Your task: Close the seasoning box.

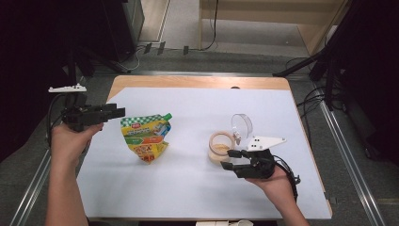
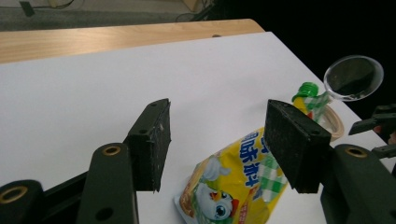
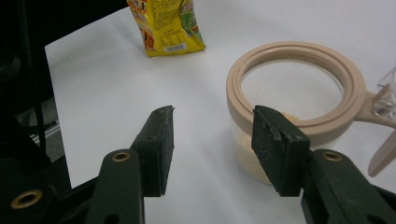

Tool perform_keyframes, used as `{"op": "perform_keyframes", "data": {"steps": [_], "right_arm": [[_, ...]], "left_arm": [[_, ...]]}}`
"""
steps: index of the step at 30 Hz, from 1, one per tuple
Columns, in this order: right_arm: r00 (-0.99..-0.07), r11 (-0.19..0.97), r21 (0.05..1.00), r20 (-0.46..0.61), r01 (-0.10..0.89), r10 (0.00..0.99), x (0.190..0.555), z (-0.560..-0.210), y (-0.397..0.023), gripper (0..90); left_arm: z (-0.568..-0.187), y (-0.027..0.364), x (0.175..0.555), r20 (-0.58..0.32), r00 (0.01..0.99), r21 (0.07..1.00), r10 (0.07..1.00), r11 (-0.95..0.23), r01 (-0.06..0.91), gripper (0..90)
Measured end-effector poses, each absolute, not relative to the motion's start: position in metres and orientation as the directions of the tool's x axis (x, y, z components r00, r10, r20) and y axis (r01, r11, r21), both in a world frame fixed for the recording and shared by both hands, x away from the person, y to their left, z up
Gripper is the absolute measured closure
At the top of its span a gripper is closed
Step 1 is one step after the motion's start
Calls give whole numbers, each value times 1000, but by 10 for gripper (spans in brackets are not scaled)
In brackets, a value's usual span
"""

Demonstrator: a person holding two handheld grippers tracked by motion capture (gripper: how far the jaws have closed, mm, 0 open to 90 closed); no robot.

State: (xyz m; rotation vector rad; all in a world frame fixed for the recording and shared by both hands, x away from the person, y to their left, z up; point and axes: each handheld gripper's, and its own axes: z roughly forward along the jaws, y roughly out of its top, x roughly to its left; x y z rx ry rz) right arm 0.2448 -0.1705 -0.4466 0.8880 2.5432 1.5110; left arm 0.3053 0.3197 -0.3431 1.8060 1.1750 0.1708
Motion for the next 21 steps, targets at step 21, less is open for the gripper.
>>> {"op": "perform_keyframes", "data": {"steps": [21], "right_arm": [[-783, 310, 822, 238, 477, 574, 244, -444, -211, 523]], "left_arm": [[-381, 313, 324, -352, 515, 739, 782, -106, 665, 408]]}}
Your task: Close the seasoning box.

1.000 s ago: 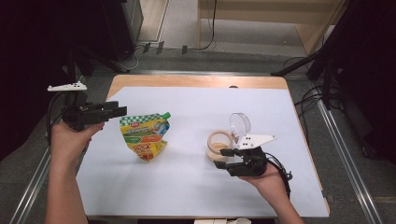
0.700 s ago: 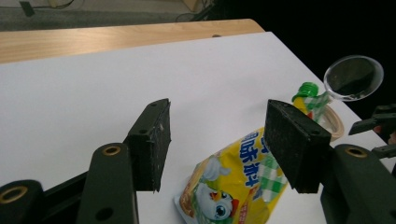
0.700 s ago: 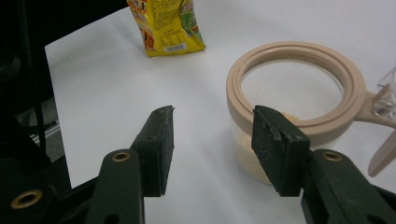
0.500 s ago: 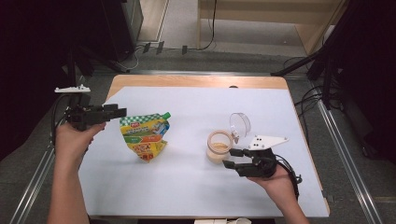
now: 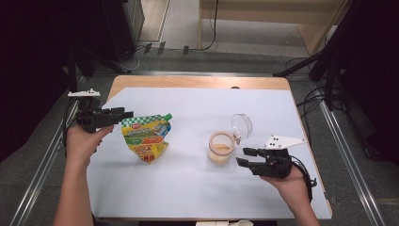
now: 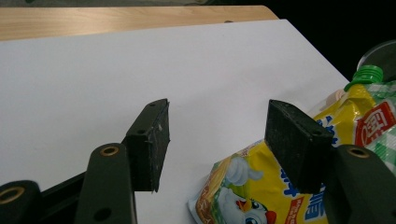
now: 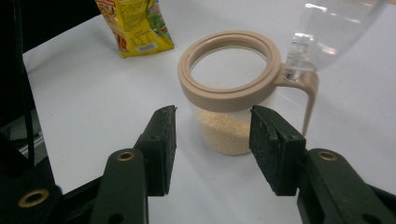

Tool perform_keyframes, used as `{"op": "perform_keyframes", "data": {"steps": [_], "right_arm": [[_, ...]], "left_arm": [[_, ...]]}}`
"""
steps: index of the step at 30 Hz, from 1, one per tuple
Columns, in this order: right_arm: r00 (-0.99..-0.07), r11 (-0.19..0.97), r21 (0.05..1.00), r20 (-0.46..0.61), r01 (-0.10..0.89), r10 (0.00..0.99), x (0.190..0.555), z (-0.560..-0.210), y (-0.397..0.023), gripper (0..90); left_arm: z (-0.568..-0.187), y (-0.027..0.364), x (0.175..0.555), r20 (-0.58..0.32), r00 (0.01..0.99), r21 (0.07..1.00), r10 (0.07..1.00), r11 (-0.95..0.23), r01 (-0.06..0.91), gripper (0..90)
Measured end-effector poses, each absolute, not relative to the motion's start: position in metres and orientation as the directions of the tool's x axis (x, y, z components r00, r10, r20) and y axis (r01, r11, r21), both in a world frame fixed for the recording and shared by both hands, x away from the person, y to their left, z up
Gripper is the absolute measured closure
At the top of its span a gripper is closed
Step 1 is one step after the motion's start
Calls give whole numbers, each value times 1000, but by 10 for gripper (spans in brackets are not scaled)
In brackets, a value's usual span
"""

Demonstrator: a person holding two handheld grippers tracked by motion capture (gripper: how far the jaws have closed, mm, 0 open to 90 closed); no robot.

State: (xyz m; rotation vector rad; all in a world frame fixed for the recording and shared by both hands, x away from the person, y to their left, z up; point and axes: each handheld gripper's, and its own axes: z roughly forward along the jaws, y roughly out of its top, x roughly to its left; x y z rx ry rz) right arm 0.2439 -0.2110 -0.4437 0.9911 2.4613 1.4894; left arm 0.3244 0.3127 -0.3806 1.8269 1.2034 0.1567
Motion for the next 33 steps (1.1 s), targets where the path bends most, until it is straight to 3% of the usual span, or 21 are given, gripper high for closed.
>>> {"op": "perform_keyframes", "data": {"steps": [19, 25, 33], "right_arm": [[-687, 244, 801, 262, 546, 678, 260, -451, -250, 606], [-666, 224, 798, 273, 560, 694, 269, -456, -255, 714], [-656, 213, 800, 273, 561, 704, 283, -457, -251, 790]], "left_arm": [[-398, 311, 329, -363, 516, 720, 776, -118, 684, 409], [-401, 311, 328, -361, 514, 717, 778, -121, 686, 409], [-406, 311, 323, -343, 513, 709, 787, -141, 691, 407]]}}
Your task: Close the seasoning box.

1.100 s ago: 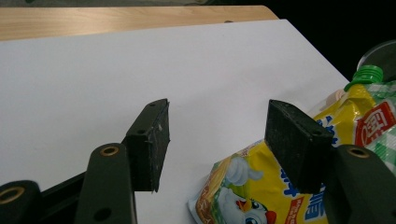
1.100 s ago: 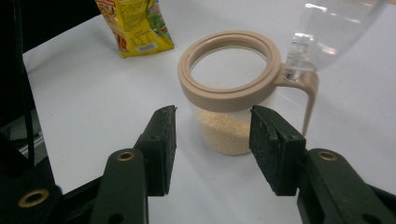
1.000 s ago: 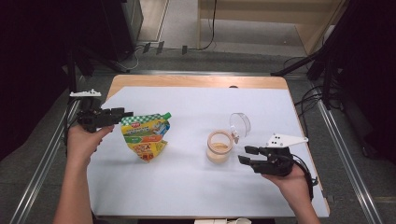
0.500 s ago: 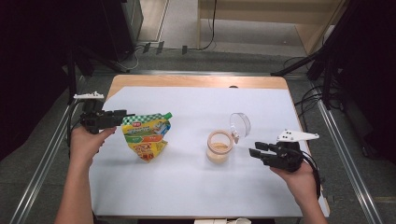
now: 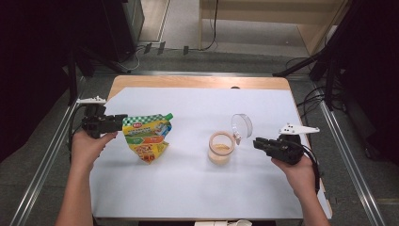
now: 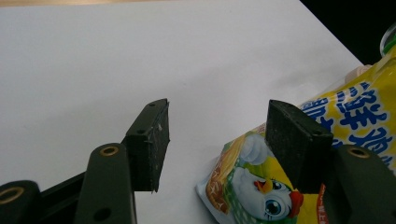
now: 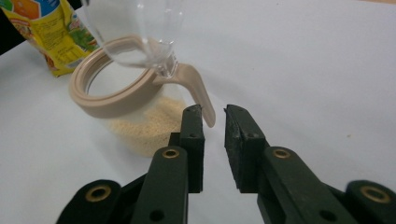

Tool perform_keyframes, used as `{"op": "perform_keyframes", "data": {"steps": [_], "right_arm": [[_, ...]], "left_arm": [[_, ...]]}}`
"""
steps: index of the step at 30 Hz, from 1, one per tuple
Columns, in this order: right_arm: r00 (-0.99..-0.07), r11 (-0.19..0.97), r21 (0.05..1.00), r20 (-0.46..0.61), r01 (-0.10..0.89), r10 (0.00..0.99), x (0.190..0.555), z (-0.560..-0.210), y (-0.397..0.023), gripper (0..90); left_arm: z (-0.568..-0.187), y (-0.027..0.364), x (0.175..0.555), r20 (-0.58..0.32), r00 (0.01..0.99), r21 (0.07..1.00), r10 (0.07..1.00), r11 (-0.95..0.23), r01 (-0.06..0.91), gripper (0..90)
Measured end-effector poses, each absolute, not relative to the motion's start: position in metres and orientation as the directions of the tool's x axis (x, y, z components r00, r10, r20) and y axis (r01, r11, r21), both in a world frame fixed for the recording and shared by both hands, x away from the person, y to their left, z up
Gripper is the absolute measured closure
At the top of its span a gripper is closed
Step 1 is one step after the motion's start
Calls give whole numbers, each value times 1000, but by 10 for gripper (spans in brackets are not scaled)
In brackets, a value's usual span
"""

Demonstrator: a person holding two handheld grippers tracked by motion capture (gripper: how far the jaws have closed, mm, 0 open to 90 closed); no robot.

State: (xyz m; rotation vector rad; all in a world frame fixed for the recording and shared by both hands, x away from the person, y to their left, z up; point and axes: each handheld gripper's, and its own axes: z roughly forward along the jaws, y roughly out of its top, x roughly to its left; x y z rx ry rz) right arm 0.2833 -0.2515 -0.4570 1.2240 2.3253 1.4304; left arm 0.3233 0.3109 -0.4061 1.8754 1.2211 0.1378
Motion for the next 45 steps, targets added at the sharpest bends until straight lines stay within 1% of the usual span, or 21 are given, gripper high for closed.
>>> {"op": "perform_keyframes", "data": {"steps": [6, 13, 15, 18, 30, 40, 45], "right_arm": [[-642, 196, 802, 276, 564, 715, 292, -456, -249, 853], [-637, 198, 802, 270, 564, 722, 302, -455, -242, 900], [-640, 204, 801, 266, 563, 721, 306, -455, -241, 900], [-636, 189, 797, 288, 574, 716, 312, -454, -241, 900], [-642, 142, 807, 334, 573, 690, 323, -444, -235, 900], [-688, 183, 830, 290, 526, 665, 313, -433, -221, 900], [-706, 202, 832, 280, 516, 650, 310, -432, -214, 892]], "left_arm": [[-411, 312, 320, -332, 506, 707, 796, -145, 693, 406], [-420, 311, 319, -315, 509, 698, 801, -169, 696, 403], [-423, 310, 319, -313, 511, 688, 801, -180, 703, 404], [-425, 310, 319, -295, 520, 688, 802, -200, 698, 402], [-431, 310, 320, -300, 517, 689, 802, -193, 698, 400], [-430, 312, 319, -302, 514, 693, 803, -186, 697, 399], [-431, 313, 319, -307, 511, 692, 803, -180, 699, 398]]}}
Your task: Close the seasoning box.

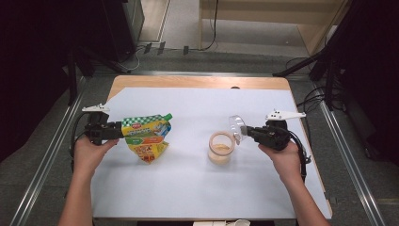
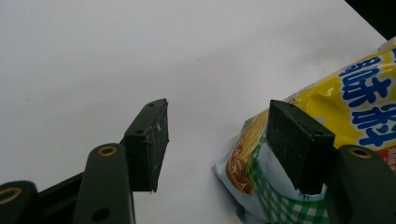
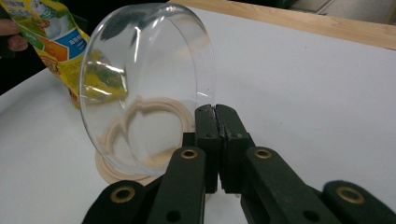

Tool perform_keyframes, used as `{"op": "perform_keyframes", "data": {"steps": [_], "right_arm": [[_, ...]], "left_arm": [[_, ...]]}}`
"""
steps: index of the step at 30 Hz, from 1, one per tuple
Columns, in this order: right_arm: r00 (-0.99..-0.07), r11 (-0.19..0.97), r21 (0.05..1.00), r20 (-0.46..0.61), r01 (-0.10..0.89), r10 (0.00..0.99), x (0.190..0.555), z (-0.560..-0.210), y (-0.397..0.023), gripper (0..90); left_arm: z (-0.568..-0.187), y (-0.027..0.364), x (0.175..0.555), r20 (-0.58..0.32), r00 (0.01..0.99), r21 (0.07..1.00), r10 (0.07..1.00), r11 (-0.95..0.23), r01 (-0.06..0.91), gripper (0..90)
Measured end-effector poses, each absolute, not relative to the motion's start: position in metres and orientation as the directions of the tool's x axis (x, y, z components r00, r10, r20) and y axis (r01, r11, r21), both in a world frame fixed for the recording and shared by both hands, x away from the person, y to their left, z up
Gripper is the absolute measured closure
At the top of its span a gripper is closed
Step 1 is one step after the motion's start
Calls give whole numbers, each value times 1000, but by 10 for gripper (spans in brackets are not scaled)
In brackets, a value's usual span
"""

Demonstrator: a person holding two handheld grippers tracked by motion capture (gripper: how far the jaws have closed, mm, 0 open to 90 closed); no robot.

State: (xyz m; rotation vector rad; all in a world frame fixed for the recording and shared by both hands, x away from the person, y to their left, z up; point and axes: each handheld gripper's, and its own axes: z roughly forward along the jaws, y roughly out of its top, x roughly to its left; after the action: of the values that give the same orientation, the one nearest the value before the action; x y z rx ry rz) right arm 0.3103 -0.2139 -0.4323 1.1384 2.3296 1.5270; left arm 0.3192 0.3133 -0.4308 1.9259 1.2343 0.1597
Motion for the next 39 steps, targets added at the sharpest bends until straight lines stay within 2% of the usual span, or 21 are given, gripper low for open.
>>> {"op": "perform_keyframes", "data": {"steps": [6, 15, 24, 30, 37, 39], "right_arm": [[-717, 212, 837, 269, 504, 643, 307, -432, -212, 868], [-716, 209, 843, 261, 496, 647, 306, -433, -217, 695], [-706, 202, 840, 266, 504, 657, 308, -442, -229, 613], [-693, 198, 839, 260, 507, 673, 308, -449, -237, 495], [-703, 210, 847, 239, 488, 670, 308, -457, -246, 430], [-668, 185, 853, 228, 488, 708, 307, -460, -246, 366]], "left_arm": [[-431, 313, 319, -304, 511, 692, 804, -181, 698, 398], [-431, 313, 320, -307, 509, 695, 804, -176, 697, 396], [-430, 313, 320, -303, 514, 703, 803, -176, 689, 394], [-431, 313, 322, -304, 513, 703, 803, -175, 689, 394], [-433, 313, 323, -306, 513, 704, 802, -172, 689, 392], [-433, 313, 324, -306, 513, 702, 802, -173, 691, 392]]}}
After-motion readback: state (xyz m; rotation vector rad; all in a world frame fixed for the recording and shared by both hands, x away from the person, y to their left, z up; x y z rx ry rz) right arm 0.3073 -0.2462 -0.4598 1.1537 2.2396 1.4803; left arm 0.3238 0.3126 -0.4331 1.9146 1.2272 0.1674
